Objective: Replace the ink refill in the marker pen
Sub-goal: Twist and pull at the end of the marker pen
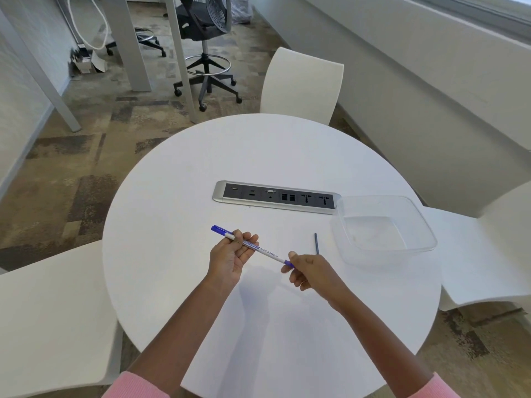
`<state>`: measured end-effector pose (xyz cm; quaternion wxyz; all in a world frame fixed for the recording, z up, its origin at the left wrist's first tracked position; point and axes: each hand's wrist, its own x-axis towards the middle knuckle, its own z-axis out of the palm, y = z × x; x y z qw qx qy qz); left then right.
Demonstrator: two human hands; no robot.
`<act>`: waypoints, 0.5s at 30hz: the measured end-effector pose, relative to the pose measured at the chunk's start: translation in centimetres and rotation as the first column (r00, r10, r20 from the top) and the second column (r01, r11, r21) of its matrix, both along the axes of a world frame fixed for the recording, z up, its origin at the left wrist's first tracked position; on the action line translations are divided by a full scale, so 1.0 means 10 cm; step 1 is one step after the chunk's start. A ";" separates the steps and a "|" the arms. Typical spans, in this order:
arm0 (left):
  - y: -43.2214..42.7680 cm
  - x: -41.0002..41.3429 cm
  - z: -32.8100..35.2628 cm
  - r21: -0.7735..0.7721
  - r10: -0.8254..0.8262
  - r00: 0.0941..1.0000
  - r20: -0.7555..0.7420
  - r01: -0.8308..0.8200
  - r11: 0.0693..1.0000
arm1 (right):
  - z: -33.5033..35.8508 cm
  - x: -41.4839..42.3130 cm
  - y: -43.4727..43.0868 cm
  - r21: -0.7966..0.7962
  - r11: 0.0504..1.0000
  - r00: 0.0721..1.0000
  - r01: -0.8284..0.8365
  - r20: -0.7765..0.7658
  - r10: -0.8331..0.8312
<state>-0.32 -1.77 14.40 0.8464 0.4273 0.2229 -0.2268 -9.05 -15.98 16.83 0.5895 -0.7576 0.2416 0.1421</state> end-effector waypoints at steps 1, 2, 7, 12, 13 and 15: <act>0.01 0.00 0.00 0.002 0.000 1.000 0.001 0.000 1.000 | -0.02 -0.02 0.01 -0.073 0.997 0.999 -0.012 0.038 0.015; 0.01 0.00 0.00 0.004 0.000 1.000 0.001 0.000 1.000 | -0.03 -0.04 0.03 -0.157 0.988 0.996 -0.016 0.086 0.030; 0.01 0.00 0.03 0.015 0.015 0.999 -0.028 -0.015 1.000 | -0.11 -0.10 0.08 -0.583 0.812 0.940 -0.001 0.277 0.200; 0.02 -0.01 0.02 0.002 0.011 1.000 -0.019 -0.011 1.000 | -0.14 -0.12 0.10 -0.655 0.755 0.911 0.032 0.329 0.247; 0.03 0.00 0.01 -0.002 0.012 1.000 -0.016 -0.012 1.000 | -0.13 -0.12 0.10 -0.650 0.760 0.917 0.021 0.315 0.244; 0.04 0.00 0.00 -0.011 0.018 1.000 -0.010 -0.018 1.000 | -0.09 -0.13 0.10 -0.609 0.793 0.934 -0.010 0.277 0.225</act>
